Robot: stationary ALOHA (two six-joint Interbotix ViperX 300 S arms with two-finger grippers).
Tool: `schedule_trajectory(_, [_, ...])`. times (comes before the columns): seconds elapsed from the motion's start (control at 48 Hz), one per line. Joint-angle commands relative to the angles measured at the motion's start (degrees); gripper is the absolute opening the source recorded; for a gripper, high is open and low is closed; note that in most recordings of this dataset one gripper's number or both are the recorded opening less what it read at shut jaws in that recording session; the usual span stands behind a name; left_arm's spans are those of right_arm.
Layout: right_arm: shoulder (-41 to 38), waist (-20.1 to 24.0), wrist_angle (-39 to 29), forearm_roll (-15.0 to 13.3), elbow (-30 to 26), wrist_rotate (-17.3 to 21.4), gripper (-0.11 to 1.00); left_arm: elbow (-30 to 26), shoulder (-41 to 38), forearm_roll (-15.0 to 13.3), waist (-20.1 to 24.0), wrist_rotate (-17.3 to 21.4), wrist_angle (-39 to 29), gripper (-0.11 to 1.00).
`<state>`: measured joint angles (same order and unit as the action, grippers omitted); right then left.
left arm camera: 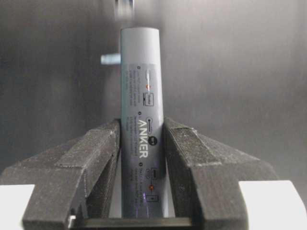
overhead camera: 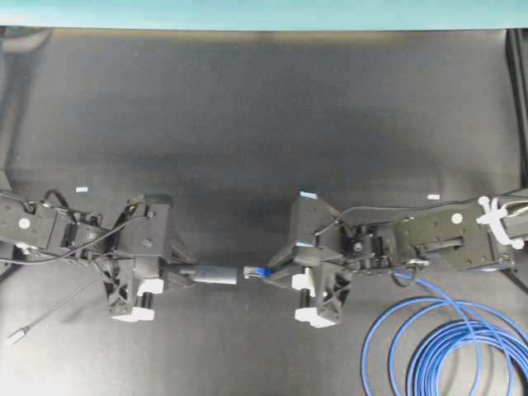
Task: Insert the LAN cable into the hub.
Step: 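Lift both and bring the blue plug toward the hub's port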
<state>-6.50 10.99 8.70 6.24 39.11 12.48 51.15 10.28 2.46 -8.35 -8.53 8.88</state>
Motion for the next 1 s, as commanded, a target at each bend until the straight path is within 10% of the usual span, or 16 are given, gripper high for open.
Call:
schedule_trajectory(0.0, [0.26, 0.35, -1.05, 0.09, -0.88, 0.00, 0.11, -1.93, 0.00, 0.18, 0.70, 0.26, -0.09, 0.28])
schedule_trajectory(0.98, [0.26, 0.79, -2.11, 0.09, -1.05, -0.09, 0.11, -5.62, -3.25, 0.18, 0.97, 1.41, -3.87, 0.28])
